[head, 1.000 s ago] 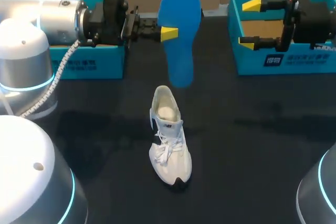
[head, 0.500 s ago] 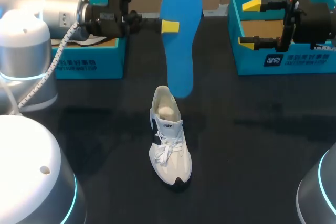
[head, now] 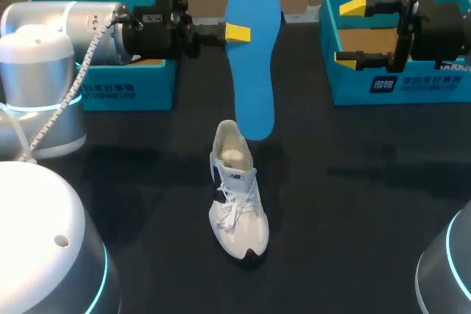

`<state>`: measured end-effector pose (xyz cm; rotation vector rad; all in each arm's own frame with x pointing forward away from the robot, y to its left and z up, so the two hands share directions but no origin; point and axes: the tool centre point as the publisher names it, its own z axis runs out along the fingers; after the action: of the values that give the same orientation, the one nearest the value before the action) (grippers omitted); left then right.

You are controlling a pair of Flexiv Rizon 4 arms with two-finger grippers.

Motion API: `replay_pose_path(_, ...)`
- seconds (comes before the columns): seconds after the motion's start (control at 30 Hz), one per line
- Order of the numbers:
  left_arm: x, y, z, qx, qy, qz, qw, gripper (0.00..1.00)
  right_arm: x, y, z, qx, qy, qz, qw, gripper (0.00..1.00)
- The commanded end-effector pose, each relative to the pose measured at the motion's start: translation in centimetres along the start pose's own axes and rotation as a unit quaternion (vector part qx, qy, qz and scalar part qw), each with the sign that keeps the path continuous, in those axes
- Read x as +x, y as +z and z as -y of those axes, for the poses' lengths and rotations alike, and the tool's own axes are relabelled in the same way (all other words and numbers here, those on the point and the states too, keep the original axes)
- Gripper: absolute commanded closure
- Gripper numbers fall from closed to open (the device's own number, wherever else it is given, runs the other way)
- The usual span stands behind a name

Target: Take the shoe out of the shoebox, open the shoe tongue, remove and reinsert the insole, then place the shoe into the shoebox

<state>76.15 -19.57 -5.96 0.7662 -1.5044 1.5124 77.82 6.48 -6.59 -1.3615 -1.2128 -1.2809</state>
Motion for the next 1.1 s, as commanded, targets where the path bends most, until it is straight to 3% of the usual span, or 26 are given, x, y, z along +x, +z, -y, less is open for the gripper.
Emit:
replay_pose_path(0.03, -0.3, 0.1, 0.0, 0.016, -0.127, -0.021, 0.992, 1.00, 0.0, 0.1, 0.0, -0.001, 0.000, 0.000, 1.000, 0.00)
replay_pose_path(0.17, -1.5, 0.5, -0.6, -0.008, -0.131, -0.016, 0.991, 1.00, 0.0, 0.1, 0.0, -0.001, 0.000, 0.000, 1.000, 0.00)
replay_pose_path(0.37, -2.3, 0.6, -0.5, -0.008, -0.121, -0.020, 0.992, 1.00, 0.8, 0.0, 0.5, -0.028, -0.031, 0.030, 0.999, 0.00)
replay_pose_path(0.77, -3.5, 0.8, 0.3, -0.008, -0.175, -0.014, 0.984, 1.00, 2.0, 0.4, 2.4, -0.047, -0.042, 0.137, 0.989, 0.00)
replay_pose_path(1.1, -4.2, 0.7, 1.0, -0.005, -0.190, -0.009, 0.982, 1.00, 3.4, 1.2, 2.3, -0.036, -0.054, 0.226, 0.972, 0.00)
